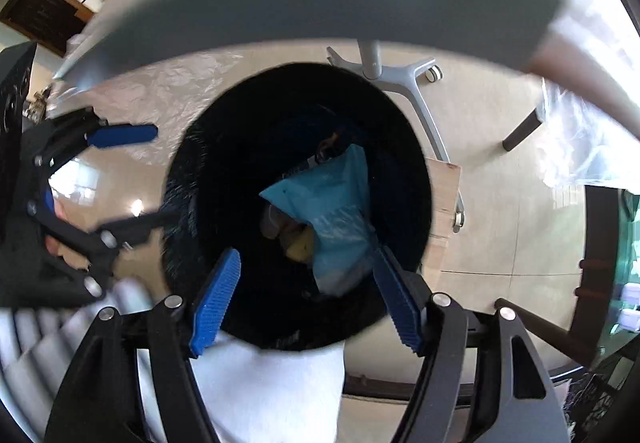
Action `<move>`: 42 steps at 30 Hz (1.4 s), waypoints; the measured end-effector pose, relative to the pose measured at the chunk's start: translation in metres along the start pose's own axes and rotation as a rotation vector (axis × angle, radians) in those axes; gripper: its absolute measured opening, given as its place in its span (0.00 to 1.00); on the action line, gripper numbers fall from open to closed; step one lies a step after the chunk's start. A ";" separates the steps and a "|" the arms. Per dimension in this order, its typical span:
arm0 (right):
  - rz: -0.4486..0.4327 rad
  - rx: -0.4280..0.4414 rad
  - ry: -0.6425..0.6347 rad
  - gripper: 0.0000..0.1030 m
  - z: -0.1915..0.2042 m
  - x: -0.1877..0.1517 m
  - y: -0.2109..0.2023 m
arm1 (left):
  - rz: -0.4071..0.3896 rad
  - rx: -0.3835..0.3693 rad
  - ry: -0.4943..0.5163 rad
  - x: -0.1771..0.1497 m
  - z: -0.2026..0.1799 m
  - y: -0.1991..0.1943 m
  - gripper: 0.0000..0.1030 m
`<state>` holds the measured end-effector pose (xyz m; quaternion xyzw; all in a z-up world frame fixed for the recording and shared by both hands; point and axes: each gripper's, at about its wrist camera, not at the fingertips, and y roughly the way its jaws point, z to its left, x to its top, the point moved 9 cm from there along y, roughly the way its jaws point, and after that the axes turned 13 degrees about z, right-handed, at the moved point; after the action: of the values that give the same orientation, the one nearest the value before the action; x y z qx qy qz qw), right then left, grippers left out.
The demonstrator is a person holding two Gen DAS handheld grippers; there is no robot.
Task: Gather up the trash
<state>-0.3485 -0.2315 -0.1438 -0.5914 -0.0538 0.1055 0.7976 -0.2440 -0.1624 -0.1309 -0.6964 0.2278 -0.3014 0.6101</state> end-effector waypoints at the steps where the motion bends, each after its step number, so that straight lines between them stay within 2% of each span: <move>1: -0.015 0.015 -0.025 0.66 0.004 -0.003 -0.015 | -0.033 -0.009 0.007 0.001 -0.002 -0.017 0.76; 3: -0.090 0.072 -0.102 0.66 0.017 -0.006 -0.058 | -0.128 -0.034 0.021 0.004 -0.001 -0.062 0.76; 4: -0.132 0.088 -0.130 0.71 0.020 -0.005 -0.078 | -0.178 -0.040 0.021 0.007 0.002 -0.082 0.78; 5: -0.199 0.085 -0.153 0.75 0.020 0.001 -0.105 | -0.249 -0.031 0.011 0.014 0.011 -0.108 0.87; 6: -0.255 0.060 -0.149 0.84 0.015 0.010 -0.125 | -0.296 -0.002 -0.010 0.019 0.022 -0.124 0.92; 8: -0.374 -0.009 -0.106 0.93 -0.005 0.036 -0.160 | -0.381 0.076 -0.078 0.033 0.053 -0.148 0.96; 10: -0.500 -0.088 -0.035 0.96 -0.032 0.066 -0.186 | -0.441 0.148 -0.184 0.050 0.095 -0.161 0.98; 11: -0.535 -0.127 -0.001 0.96 -0.045 0.079 -0.193 | -0.447 0.198 -0.259 0.060 0.124 -0.161 0.98; 13: -0.587 -0.215 0.080 0.96 -0.081 0.117 -0.202 | -0.433 0.240 -0.357 0.071 0.162 -0.154 0.98; 17: -0.551 -0.272 0.164 0.96 -0.137 0.175 -0.188 | -0.413 0.270 -0.517 0.087 0.233 -0.129 0.98; 21: -0.520 -0.280 0.234 0.96 -0.178 0.210 -0.172 | -0.365 0.271 -0.636 0.092 0.285 -0.110 0.98; 24: -0.514 -0.287 0.275 0.96 -0.194 0.224 -0.164 | -0.365 0.274 -0.686 0.098 0.312 -0.104 0.98; 31: -0.494 -0.324 0.302 0.96 -0.209 0.241 -0.151 | -0.329 0.301 -0.720 0.098 0.331 -0.082 0.98; 35: -0.476 -0.344 0.304 0.96 -0.207 0.245 -0.149 | -0.285 0.294 -0.729 0.101 0.339 -0.075 0.98; 36: -0.474 -0.349 0.308 0.96 -0.208 0.245 -0.149 | -0.253 0.294 -0.735 0.101 0.341 -0.069 0.99; 37: -0.474 -0.349 0.309 0.96 -0.208 0.245 -0.149 | -0.260 0.275 -0.743 0.100 0.344 -0.068 0.98; 42: -0.474 -0.350 0.308 0.96 -0.208 0.245 -0.149 | -0.260 0.273 -0.749 0.101 0.346 -0.067 0.99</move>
<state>-0.0510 -0.4096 -0.0719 -0.6995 -0.0859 -0.1847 0.6850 0.0659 0.0255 -0.0758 -0.6936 -0.1418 -0.1293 0.6943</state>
